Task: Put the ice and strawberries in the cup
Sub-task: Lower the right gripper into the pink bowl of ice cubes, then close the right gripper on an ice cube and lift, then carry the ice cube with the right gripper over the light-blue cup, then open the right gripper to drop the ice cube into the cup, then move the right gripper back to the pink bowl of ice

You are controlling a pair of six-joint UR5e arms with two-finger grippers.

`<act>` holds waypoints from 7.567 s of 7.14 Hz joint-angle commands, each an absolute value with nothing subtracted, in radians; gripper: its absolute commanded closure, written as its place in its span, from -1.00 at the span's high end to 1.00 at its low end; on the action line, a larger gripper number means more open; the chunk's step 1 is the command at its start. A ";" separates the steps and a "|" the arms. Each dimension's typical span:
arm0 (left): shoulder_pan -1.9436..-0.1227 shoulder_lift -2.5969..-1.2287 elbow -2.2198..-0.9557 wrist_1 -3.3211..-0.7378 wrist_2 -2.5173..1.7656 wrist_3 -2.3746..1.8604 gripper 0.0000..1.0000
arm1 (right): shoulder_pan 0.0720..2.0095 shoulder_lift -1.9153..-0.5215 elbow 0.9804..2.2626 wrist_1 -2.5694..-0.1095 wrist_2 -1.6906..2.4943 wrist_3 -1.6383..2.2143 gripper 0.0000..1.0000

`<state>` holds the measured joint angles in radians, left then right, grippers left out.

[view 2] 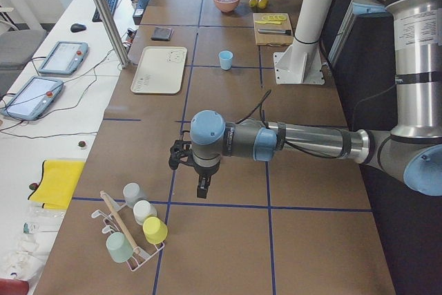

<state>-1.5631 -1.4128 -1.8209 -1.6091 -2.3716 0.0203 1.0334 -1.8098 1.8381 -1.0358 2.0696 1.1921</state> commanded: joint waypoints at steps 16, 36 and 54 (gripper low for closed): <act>-1.563 -1.413 -1.822 -1.611 -2.413 0.020 1.00 | 1.119 -1.807 1.913 -1.046 2.068 1.029 -0.94; -1.563 -1.414 -1.818 -1.608 -2.414 0.017 1.00 | 0.514 -0.761 1.778 -1.779 1.850 1.055 -1.00; -1.562 -1.414 -1.815 -1.608 -2.414 0.020 1.00 | 0.734 -1.111 2.038 -1.767 1.946 0.698 0.99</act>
<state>-1.5616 -1.4143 -1.8163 -1.6080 -2.4145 0.0197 0.6689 -1.0089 1.9684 -1.7690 1.8937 0.8437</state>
